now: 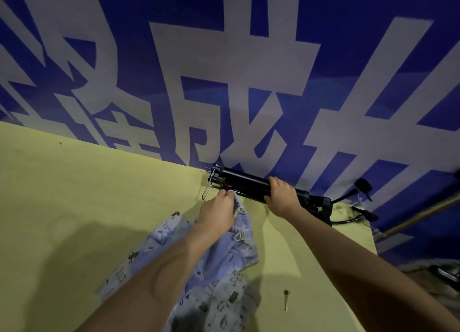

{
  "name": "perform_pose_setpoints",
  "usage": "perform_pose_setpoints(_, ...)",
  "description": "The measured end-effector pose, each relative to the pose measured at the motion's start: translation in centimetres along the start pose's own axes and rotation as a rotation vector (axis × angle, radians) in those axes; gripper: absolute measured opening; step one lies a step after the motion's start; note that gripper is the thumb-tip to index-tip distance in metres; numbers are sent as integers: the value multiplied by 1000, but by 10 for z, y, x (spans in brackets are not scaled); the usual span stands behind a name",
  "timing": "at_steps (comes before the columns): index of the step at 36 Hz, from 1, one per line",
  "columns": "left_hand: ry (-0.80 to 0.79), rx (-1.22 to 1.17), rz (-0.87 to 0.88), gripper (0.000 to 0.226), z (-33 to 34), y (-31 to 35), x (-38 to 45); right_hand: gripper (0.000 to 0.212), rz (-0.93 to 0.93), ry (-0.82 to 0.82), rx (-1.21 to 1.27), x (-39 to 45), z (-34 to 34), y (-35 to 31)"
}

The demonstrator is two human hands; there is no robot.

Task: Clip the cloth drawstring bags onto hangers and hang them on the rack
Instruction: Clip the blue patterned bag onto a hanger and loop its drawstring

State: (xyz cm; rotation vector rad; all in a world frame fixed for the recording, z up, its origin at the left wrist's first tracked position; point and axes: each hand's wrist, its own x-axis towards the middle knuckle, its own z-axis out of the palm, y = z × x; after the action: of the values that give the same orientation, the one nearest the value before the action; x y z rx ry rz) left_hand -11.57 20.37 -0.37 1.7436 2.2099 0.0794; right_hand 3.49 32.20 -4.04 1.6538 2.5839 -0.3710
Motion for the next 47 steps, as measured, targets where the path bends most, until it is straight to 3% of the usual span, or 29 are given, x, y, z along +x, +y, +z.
perform_pose_setpoints(4,16,24,-4,42,2,-10,14,59,4,-19,-157,15,7,-6)
perform_pose_setpoints(19,-24,49,30,50,3,-21,9,36,-134,202,-387,6,-9,-18)
perform_pose_setpoints(23,-23,14,31,51,-4,-23,-9,42,-158,321,-364,-10,-32,-23)
perform_pose_setpoints(35,180,-298,10,47,-35,-23,-53,39,-125,269,38,-94,-66,-38)
perform_pose_setpoints(42,250,-200,18,42,-43,-19,-77,43,-112,381,73,-142,-72,-30)
perform_pose_setpoints(47,205,-326,27,62,-46,-19,-82,44,-143,399,88,-174,-73,-18)
